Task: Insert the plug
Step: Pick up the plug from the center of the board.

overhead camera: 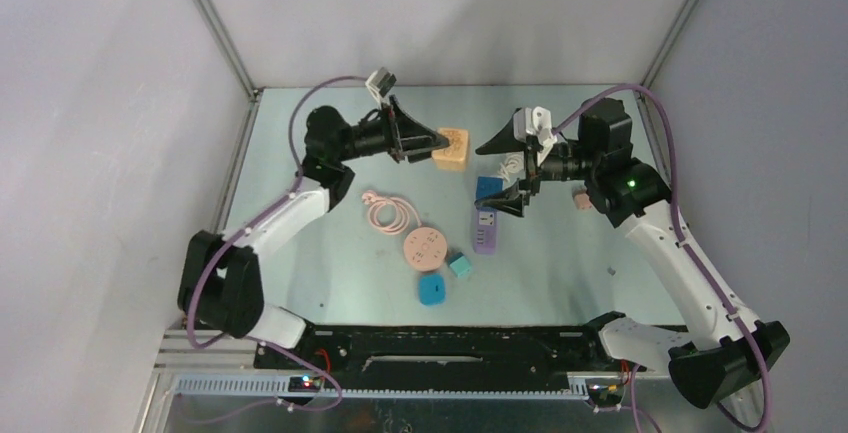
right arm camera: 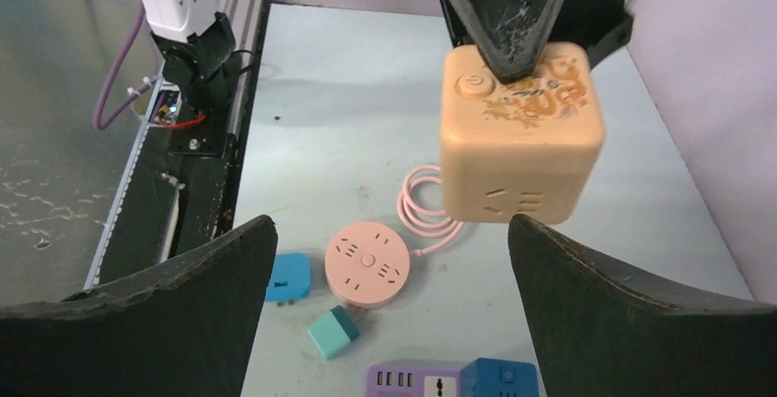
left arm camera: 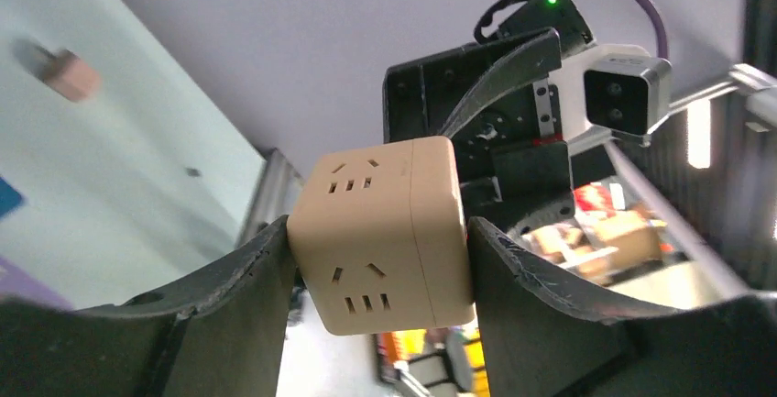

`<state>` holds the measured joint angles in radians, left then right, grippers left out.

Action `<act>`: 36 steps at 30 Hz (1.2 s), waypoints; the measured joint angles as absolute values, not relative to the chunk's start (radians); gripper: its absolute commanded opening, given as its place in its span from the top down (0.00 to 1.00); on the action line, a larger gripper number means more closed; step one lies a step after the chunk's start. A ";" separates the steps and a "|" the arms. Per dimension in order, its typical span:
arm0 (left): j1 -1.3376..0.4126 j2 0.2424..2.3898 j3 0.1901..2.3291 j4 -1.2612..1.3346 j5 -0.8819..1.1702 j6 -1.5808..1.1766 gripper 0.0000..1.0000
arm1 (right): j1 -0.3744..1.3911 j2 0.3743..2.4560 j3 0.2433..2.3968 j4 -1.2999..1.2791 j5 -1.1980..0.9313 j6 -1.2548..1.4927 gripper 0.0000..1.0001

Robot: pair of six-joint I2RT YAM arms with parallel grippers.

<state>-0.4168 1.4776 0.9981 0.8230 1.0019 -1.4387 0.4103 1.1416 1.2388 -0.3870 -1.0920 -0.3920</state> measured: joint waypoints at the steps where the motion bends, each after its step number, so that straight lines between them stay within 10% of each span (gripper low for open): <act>1: -0.416 1.458 1.027 0.727 0.991 -1.362 0.81 | 0.410 1.142 1.239 -0.387 -1.088 -0.393 0.00; 12: -0.417 1.431 1.468 -0.685 0.861 -0.215 0.84 | 0.408 1.125 1.239 -0.428 -1.099 -0.491 0.00; 36: -0.622 1.366 1.330 -1.037 1.045 0.161 0.78 | 0.794 1.191 1.222 -0.796 -1.045 -1.119 0.00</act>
